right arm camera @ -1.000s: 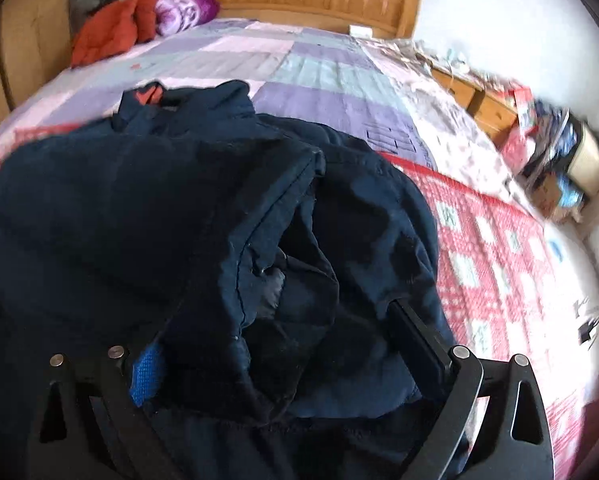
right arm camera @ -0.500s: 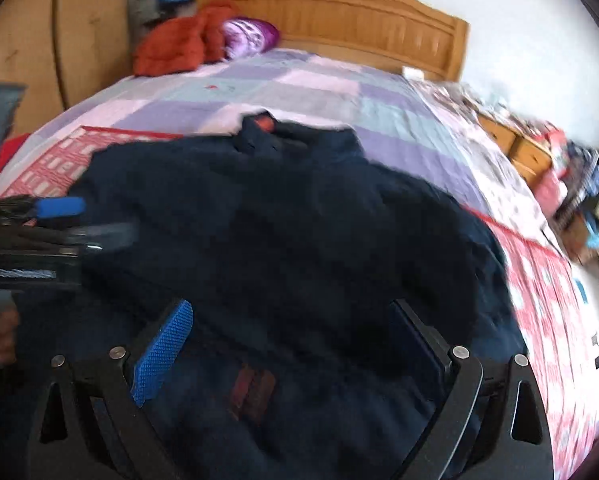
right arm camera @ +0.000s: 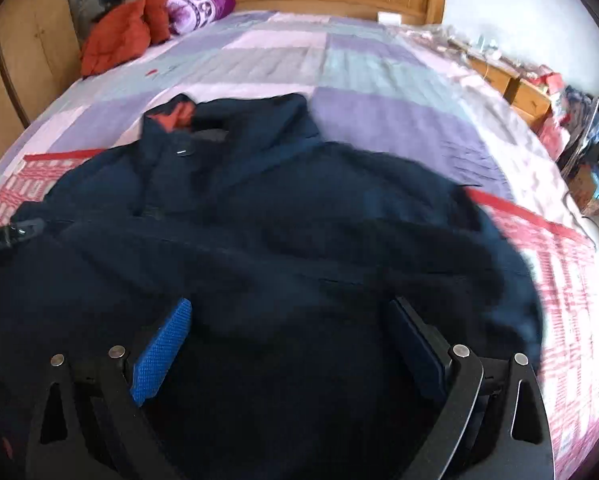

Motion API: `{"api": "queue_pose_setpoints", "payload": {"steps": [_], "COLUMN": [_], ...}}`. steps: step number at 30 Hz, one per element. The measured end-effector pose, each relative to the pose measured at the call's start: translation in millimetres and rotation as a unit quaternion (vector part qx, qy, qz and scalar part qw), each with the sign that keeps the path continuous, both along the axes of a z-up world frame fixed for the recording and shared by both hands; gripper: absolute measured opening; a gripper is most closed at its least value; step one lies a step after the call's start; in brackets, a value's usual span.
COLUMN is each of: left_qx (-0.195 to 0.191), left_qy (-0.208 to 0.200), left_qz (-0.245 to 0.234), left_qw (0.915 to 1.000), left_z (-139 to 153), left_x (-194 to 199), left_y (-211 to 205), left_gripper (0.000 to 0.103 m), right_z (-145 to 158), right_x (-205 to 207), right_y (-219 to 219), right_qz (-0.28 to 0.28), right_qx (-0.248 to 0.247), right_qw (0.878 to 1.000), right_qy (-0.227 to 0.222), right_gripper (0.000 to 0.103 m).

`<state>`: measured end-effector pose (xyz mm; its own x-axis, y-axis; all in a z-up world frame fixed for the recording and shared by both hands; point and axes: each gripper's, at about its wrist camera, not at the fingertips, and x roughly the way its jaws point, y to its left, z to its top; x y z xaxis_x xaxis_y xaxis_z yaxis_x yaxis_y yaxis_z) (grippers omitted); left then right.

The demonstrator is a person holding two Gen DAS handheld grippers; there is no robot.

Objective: Fold large clothes

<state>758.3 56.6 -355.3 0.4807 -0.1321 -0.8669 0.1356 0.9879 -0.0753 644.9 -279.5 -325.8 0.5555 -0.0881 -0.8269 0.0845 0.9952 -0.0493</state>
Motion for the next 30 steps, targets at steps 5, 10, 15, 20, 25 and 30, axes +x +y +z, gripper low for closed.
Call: {"api": "queue_pose_setpoints", "payload": {"steps": [5, 10, 15, 20, 25, 30], "left_qx": [-0.025, -0.025, -0.021, -0.027, -0.043, -0.038], "left_qy": [-0.001, -0.071, -0.037, -0.047, -0.058, -0.012], "left_qz": [0.022, -0.013, -0.021, 0.006, -0.04, -0.116], "left_qw": [0.9994, 0.9971, 0.9989, 0.9985, 0.9966, 0.9924], "left_z": [-2, 38, 11, 22, 37, 10], "left_x": [-7, -53, -68, -83, -135, -199], "left_y": [6, 1, 15, 25, 5, -56], "left_gripper": [0.101, 0.1, 0.103, 0.102, 0.102, 0.102], "right_z": [-3, 19, 0, 5, 40, 17], "right_x": [-5, -29, -77, -97, -127, -154], "right_y": [-3, 9, -65, -97, -71, 52], "right_qz": [0.011, 0.037, -0.038, -0.049, -0.049, 0.084], "right_qx": [0.0, -0.047, 0.033, 0.064, 0.031, 0.035], "right_qw": [1.0, 0.997, 0.999, 0.996, 0.996, 0.996], "right_qy": [-0.002, -0.044, -0.017, -0.022, -0.064, -0.011], "right_gripper": [0.098, 0.098, 0.099, 0.099, 0.099, 0.099]}}
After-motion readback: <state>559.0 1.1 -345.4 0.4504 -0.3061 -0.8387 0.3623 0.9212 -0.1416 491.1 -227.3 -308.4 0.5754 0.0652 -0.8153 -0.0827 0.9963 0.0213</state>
